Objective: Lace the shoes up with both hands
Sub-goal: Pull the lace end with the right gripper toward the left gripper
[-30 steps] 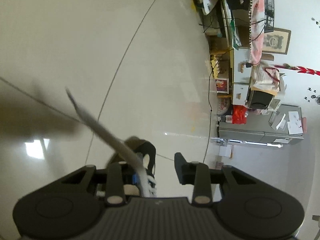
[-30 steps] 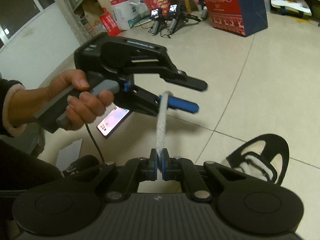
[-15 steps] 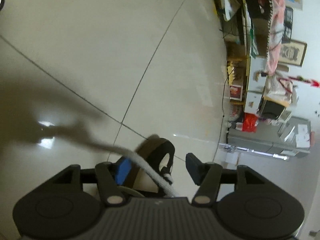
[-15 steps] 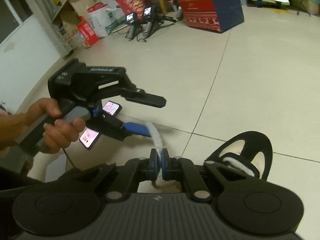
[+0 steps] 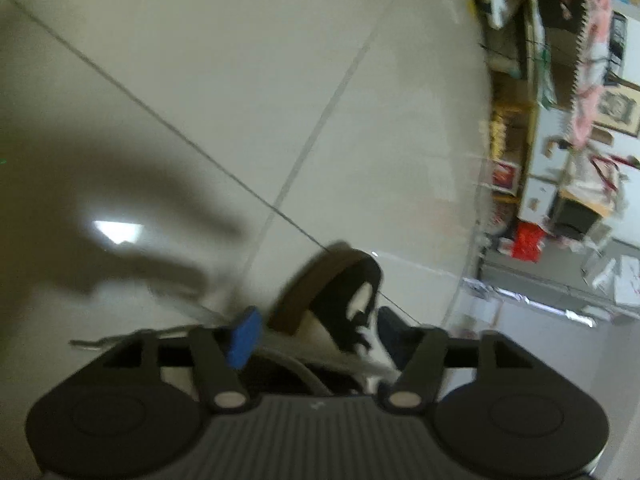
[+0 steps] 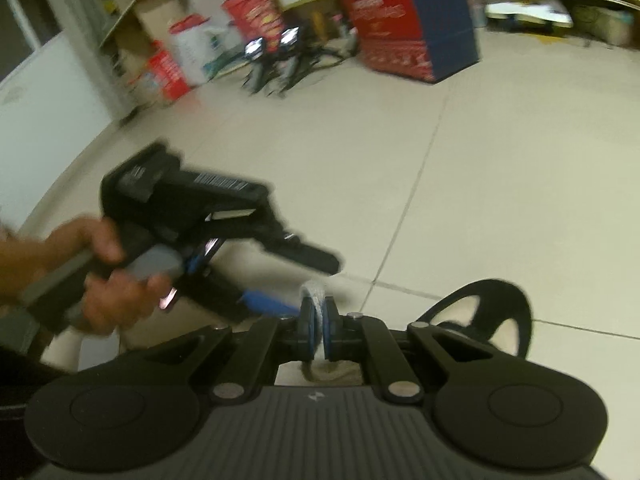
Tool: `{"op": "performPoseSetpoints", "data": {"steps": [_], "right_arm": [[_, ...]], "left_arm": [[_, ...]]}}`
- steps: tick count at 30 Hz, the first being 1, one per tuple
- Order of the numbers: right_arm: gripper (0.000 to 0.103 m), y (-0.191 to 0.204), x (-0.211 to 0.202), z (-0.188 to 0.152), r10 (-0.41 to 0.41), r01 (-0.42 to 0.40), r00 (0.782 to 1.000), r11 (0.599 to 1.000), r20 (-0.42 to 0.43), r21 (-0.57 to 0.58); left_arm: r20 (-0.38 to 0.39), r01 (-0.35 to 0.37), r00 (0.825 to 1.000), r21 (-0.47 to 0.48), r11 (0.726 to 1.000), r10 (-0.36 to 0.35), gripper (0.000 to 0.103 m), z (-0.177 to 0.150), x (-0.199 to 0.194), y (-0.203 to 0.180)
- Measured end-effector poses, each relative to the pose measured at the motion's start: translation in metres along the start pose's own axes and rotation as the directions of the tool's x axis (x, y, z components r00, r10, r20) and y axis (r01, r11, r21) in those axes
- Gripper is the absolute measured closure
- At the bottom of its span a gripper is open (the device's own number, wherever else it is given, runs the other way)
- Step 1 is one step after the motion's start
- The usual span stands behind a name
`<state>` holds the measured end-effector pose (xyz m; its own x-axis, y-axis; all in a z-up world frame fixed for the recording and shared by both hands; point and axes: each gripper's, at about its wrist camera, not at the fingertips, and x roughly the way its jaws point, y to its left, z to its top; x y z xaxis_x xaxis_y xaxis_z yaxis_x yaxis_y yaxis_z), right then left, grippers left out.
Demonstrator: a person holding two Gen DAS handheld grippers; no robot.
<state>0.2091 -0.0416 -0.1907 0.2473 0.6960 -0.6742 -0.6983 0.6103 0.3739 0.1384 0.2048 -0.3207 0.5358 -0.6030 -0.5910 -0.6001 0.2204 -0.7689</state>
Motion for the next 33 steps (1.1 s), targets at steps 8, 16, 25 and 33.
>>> {"op": "performPoseSetpoints", "data": {"steps": [8,16,25,33], "right_arm": [[0.098,-0.004,-0.007,0.002,-0.001,0.000,0.999,1.000,0.044,0.020],[0.095,0.017,-0.001,-0.002,0.127,-0.127,0.992,0.991,-0.013,-0.028],[0.095,0.027,0.006,-0.020,0.146,-0.152,0.984,0.987,-0.103,-0.053],[0.094,0.020,0.001,-0.027,0.143,-0.146,0.983,0.989,-0.114,-0.020]], "left_arm": [[-0.012,0.028,0.999,-0.112,0.993,-0.030,0.030,-0.002,-0.005,0.015],[-0.019,0.076,0.997,-0.156,0.985,-0.080,0.040,-0.012,0.013,0.013],[0.025,0.113,0.993,-0.036,0.993,-0.112,0.092,-0.012,0.012,-0.002],[-0.016,0.120,0.993,0.244,0.962,-0.120,0.099,-0.018,0.004,-0.023]]}}
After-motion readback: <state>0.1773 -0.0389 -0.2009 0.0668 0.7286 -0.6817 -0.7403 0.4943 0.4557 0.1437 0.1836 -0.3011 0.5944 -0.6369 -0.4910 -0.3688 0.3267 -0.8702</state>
